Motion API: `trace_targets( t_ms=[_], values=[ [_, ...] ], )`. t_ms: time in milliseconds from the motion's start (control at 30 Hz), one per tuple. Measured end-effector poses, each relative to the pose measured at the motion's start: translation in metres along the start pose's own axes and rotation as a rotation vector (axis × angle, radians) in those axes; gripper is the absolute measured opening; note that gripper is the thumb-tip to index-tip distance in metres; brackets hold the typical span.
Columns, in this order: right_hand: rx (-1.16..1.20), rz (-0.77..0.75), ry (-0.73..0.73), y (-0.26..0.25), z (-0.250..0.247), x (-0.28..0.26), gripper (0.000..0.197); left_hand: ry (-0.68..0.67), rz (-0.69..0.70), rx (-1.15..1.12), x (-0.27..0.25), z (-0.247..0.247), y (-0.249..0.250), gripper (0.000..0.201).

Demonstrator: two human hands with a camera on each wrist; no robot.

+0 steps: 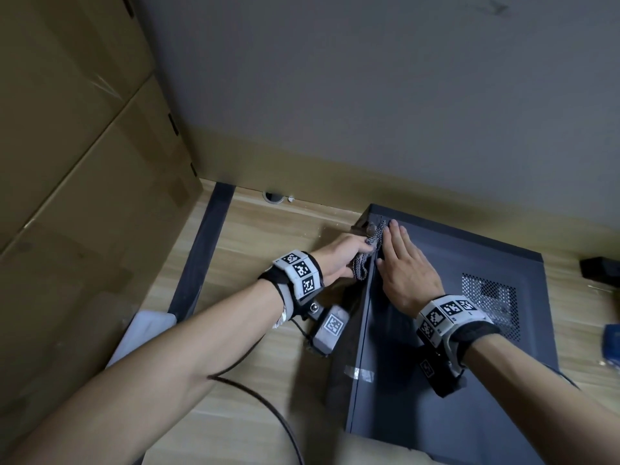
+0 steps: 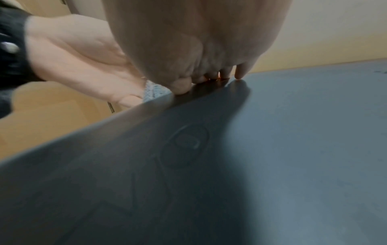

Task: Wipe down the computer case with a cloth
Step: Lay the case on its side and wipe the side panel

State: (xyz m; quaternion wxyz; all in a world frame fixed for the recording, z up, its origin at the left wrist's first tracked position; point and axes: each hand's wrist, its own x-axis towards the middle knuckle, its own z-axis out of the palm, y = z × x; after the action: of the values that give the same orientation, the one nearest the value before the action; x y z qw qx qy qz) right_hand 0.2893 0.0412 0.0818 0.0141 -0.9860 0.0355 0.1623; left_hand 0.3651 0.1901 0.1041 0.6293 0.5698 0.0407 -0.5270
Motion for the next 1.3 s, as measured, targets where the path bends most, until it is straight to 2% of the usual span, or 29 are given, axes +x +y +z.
trace_targets(
  t_ms=[233,533,633,767,867,967,1100,1200,1300],
  values=[
    [0.018,0.008,-0.008,0.0,-0.001,-0.002,0.062,0.02,-0.039,0.012,-0.035,0.005,-0.04,0.043],
    [0.032,0.028,-0.01,-0.001,0.001,0.0,0.061,0.043,-0.112,0.0,-0.049,0.004,-0.098,0.051],
    [0.028,0.025,-0.001,-0.001,0.003,0.001,0.061,0.009,-0.128,-0.046,-0.043,0.0,-0.099,0.052],
    [0.046,0.022,0.008,0.0,0.004,0.002,0.061,-0.076,-0.196,-0.121,-0.024,-0.008,-0.097,0.07],
    [0.041,0.013,0.03,0.001,0.006,0.002,0.061,-0.038,-0.236,-0.126,-0.009,-0.01,-0.094,0.057],
    [0.042,0.002,0.036,0.001,0.007,0.002,0.061,0.029,-0.299,-0.126,0.003,-0.011,-0.095,0.056],
    [0.035,0.001,0.037,0.002,0.007,0.001,0.061,0.049,-0.382,-0.142,0.01,-0.012,-0.1,0.051],
    [0.021,-0.001,0.04,0.002,0.008,0.001,0.061,0.087,-0.382,-0.121,0.013,-0.012,-0.108,0.05],
    [0.007,0.007,0.037,0.002,0.008,-0.001,0.061,0.187,-0.355,-0.022,0.012,-0.009,-0.12,0.052]
  ],
)
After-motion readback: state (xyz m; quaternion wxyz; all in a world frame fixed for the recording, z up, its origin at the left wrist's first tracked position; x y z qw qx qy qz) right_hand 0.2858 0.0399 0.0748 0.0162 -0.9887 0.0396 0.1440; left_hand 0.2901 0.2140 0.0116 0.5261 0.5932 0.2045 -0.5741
